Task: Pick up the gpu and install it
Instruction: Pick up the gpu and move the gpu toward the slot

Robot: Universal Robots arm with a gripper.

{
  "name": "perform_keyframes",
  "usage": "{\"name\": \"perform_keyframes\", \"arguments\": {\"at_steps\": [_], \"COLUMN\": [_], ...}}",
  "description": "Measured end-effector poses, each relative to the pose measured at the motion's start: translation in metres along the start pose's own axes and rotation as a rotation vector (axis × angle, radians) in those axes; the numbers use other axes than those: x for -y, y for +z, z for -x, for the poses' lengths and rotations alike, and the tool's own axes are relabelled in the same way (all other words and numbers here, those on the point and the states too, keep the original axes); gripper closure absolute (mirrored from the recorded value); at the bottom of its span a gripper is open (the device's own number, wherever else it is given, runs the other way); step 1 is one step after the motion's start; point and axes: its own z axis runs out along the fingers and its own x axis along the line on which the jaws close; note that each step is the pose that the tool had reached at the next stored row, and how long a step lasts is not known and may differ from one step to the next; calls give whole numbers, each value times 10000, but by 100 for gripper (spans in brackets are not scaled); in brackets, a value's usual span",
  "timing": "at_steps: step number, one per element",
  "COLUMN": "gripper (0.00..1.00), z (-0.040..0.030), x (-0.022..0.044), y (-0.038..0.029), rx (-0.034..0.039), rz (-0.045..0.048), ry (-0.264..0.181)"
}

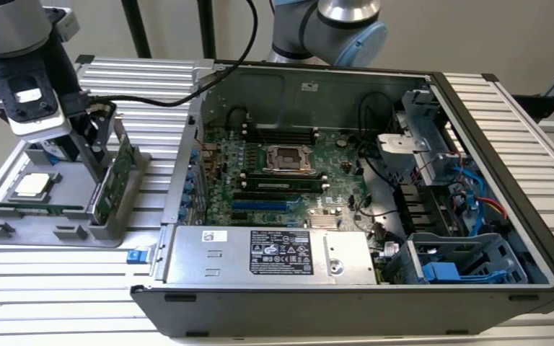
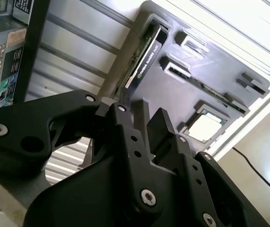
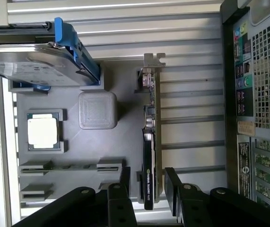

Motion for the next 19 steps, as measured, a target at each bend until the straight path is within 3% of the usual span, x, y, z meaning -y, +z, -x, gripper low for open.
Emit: {"name": "perform_keyframes", "arguments": {"at_steps": [19], "gripper": [0], "z": [0], "x": [7], "y": [84], "rx": [-11], "rz": [-1], "ry": [1]}}
